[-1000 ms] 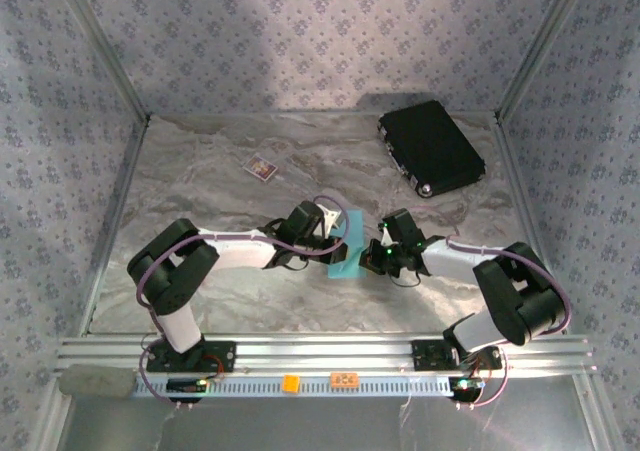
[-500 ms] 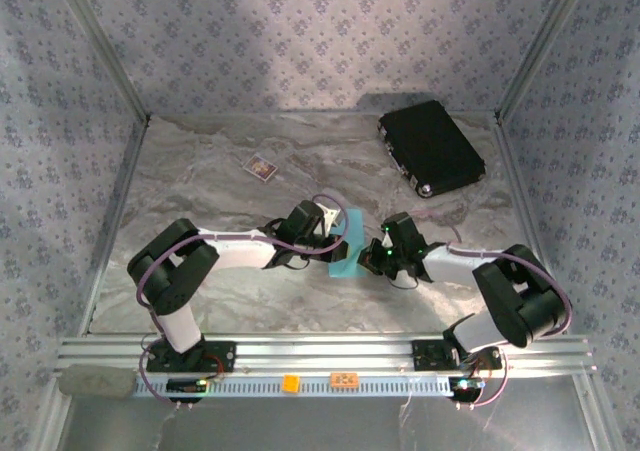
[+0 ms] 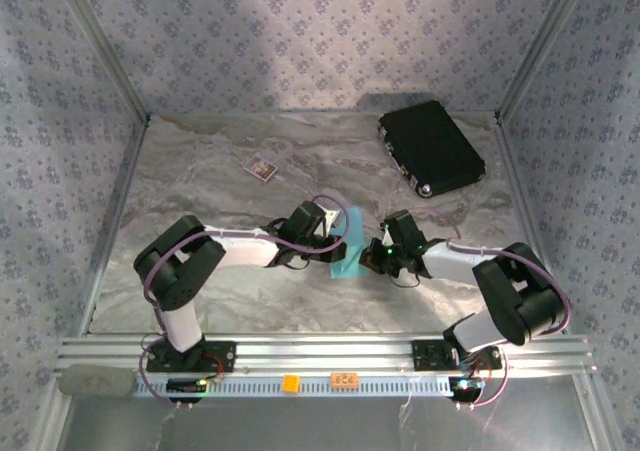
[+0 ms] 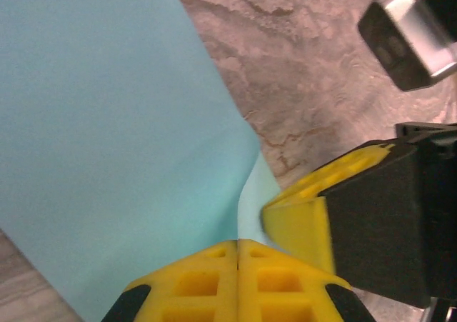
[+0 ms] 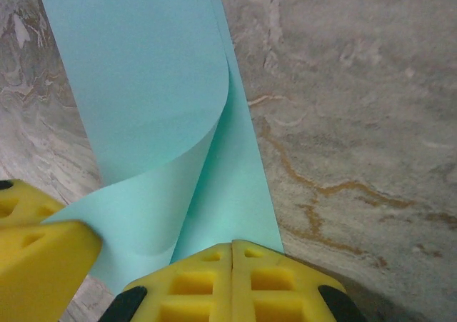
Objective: Fold a paper plane with a square sheet of paper (pick it up from the middle)
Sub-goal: Fold the triangle a second time at the center of the table.
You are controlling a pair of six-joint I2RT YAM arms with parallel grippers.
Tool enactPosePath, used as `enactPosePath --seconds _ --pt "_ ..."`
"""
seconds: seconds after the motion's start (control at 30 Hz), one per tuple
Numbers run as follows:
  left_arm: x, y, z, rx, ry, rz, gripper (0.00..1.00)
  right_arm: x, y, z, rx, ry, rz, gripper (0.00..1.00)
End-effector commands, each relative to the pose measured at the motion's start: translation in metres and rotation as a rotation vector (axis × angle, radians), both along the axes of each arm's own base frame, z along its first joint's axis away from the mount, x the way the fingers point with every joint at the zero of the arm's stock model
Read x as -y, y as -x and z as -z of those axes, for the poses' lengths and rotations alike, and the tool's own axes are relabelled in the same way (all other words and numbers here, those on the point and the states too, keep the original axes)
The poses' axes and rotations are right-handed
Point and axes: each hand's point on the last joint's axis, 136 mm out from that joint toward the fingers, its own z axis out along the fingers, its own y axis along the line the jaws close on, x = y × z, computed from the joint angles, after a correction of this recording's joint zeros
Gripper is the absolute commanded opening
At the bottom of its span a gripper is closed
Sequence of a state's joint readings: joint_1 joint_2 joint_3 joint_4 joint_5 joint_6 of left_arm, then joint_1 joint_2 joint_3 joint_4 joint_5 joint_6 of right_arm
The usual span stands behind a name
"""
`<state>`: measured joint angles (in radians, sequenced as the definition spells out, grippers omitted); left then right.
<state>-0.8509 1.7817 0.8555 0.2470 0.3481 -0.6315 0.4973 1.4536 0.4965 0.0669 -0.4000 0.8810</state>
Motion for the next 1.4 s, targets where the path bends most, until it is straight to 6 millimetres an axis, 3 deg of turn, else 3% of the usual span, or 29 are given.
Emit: enactPosePath --seconds 0.0,0.47,0.83,1.1,1.37 --pt "0.0 -0.011 -0.003 0.028 -0.009 -0.003 0.04 0.021 0.014 0.019 -0.064 0.107 -0.004 0.05" --pt "-0.007 -0.027 0.012 0.038 -0.071 -0.007 0.06 0.024 0.012 0.017 -0.062 0.12 -0.016 0.05" --pt "-0.013 -0.013 0.032 -0.028 -0.086 0.002 0.06 0.016 0.005 0.005 -0.035 0.072 -0.02 0.05" --pt "-0.017 0.003 0.034 -0.107 -0.034 -0.022 0.07 0.005 -0.003 -0.023 0.026 -0.009 -0.015 0.08" --pt "-0.017 0.004 0.017 -0.099 -0.008 -0.042 0.06 -0.008 0.002 -0.019 0.005 -0.081 -0.01 0.09"
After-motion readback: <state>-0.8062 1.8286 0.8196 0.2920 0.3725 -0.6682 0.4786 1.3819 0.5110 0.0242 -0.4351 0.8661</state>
